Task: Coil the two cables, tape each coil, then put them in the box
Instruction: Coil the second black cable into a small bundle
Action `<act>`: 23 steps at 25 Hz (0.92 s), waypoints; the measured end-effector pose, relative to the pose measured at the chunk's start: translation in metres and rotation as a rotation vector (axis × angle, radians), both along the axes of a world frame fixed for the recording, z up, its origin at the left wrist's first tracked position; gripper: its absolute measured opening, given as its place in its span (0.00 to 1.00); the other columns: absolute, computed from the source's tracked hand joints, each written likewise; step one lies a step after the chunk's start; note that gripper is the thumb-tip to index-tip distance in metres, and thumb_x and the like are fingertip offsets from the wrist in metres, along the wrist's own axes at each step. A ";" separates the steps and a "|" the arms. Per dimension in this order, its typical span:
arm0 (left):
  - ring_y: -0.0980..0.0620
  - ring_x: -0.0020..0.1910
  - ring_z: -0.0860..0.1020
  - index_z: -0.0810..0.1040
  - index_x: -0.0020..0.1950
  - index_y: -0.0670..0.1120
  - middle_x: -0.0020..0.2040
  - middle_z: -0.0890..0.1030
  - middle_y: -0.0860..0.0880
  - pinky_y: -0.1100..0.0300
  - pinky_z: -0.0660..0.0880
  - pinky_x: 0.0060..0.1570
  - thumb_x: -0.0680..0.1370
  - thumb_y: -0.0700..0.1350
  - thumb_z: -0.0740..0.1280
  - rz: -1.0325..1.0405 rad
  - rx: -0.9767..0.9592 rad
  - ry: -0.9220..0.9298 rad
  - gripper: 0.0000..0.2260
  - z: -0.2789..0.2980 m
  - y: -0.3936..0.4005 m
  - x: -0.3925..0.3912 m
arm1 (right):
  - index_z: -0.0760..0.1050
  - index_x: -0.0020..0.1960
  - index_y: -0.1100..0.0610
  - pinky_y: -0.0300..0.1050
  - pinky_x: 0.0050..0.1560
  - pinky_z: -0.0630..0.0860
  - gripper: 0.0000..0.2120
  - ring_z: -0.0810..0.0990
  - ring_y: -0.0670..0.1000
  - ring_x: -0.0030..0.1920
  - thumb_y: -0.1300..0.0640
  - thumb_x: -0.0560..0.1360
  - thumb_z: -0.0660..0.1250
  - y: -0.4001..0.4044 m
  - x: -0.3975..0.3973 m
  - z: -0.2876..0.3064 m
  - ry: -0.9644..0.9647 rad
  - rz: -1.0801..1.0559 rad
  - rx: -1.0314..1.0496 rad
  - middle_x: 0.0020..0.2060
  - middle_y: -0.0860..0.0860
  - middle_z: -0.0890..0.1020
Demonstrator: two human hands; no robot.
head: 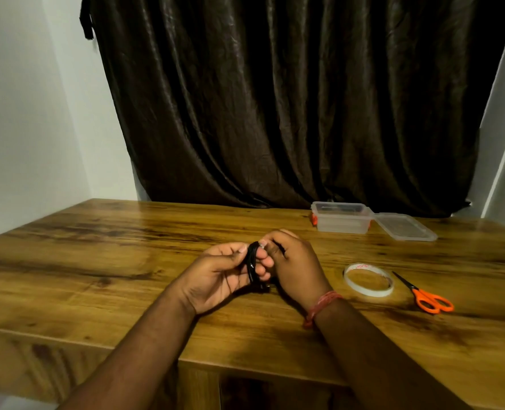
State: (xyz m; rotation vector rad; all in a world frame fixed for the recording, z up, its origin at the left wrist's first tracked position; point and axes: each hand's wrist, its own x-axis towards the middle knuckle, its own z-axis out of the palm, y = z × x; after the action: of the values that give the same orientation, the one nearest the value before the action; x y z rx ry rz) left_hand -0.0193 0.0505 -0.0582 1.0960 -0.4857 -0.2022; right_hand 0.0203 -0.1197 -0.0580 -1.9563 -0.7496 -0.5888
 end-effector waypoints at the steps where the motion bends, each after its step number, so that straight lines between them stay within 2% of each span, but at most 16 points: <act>1: 0.46 0.44 0.82 0.82 0.54 0.35 0.49 0.83 0.38 0.55 0.80 0.50 0.75 0.42 0.69 -0.002 -0.047 -0.017 0.12 0.001 0.001 0.000 | 0.80 0.48 0.54 0.45 0.48 0.75 0.08 0.78 0.46 0.46 0.60 0.79 0.63 0.001 0.000 -0.002 0.013 0.020 -0.030 0.44 0.48 0.81; 3: 0.46 0.45 0.83 0.83 0.53 0.36 0.50 0.83 0.37 0.55 0.81 0.50 0.74 0.42 0.73 0.046 -0.138 -0.049 0.12 0.003 0.002 0.000 | 0.80 0.51 0.54 0.48 0.50 0.76 0.09 0.79 0.48 0.48 0.63 0.78 0.62 0.005 -0.001 -0.007 0.048 0.064 -0.125 0.48 0.50 0.82; 5: 0.47 0.45 0.85 0.84 0.50 0.37 0.50 0.84 0.37 0.56 0.82 0.48 0.76 0.40 0.66 0.171 -0.211 -0.047 0.10 0.006 0.000 0.001 | 0.78 0.53 0.52 0.50 0.50 0.77 0.08 0.80 0.51 0.49 0.57 0.78 0.62 0.009 -0.002 -0.013 0.066 0.076 -0.251 0.49 0.52 0.83; 8: 0.47 0.49 0.85 0.81 0.52 0.35 0.53 0.84 0.37 0.57 0.81 0.48 0.77 0.37 0.59 0.315 -0.277 -0.045 0.12 0.009 -0.003 0.004 | 0.75 0.49 0.49 0.53 0.44 0.78 0.07 0.79 0.51 0.41 0.48 0.80 0.60 0.012 -0.008 -0.014 0.057 0.079 -0.372 0.41 0.50 0.82; 12: 0.47 0.53 0.84 0.76 0.57 0.35 0.53 0.84 0.39 0.58 0.81 0.51 0.82 0.36 0.55 0.454 -0.276 -0.065 0.11 0.008 -0.001 0.012 | 0.72 0.46 0.49 0.53 0.38 0.76 0.07 0.77 0.50 0.36 0.48 0.81 0.60 0.012 -0.013 -0.009 0.023 0.102 -0.393 0.35 0.48 0.79; 15: 0.48 0.54 0.84 0.77 0.57 0.36 0.54 0.85 0.40 0.60 0.80 0.51 0.82 0.37 0.57 0.527 -0.203 -0.066 0.11 0.005 -0.002 0.015 | 0.71 0.44 0.47 0.52 0.38 0.75 0.07 0.76 0.48 0.36 0.48 0.80 0.61 0.010 -0.016 -0.006 -0.001 0.087 -0.348 0.36 0.47 0.79; 17: 0.48 0.54 0.84 0.78 0.56 0.36 0.53 0.85 0.41 0.61 0.80 0.50 0.82 0.38 0.58 0.555 -0.138 -0.041 0.10 0.003 -0.005 0.014 | 0.73 0.46 0.46 0.51 0.40 0.76 0.05 0.77 0.47 0.39 0.48 0.80 0.62 0.009 -0.017 -0.004 -0.050 0.063 -0.344 0.39 0.45 0.79; 20: 0.50 0.50 0.84 0.81 0.55 0.38 0.51 0.85 0.40 0.62 0.79 0.45 0.82 0.38 0.60 0.633 0.075 -0.040 0.10 -0.001 -0.009 0.014 | 0.76 0.51 0.48 0.48 0.44 0.76 0.03 0.76 0.46 0.45 0.51 0.79 0.64 0.006 -0.017 -0.001 -0.170 0.035 -0.337 0.46 0.44 0.79; 23: 0.47 0.45 0.80 0.84 0.48 0.43 0.44 0.84 0.42 0.51 0.76 0.51 0.82 0.41 0.62 0.562 0.293 -0.094 0.11 -0.009 -0.008 0.014 | 0.76 0.51 0.49 0.45 0.44 0.75 0.02 0.75 0.46 0.46 0.54 0.78 0.65 0.003 -0.015 0.001 -0.204 0.029 -0.292 0.47 0.44 0.75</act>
State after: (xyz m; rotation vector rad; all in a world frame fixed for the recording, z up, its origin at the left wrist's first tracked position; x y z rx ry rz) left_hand -0.0048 0.0429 -0.0677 1.4902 -0.2183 0.2817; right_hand 0.0052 -0.1168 -0.0566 -2.1680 -1.0378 -0.7006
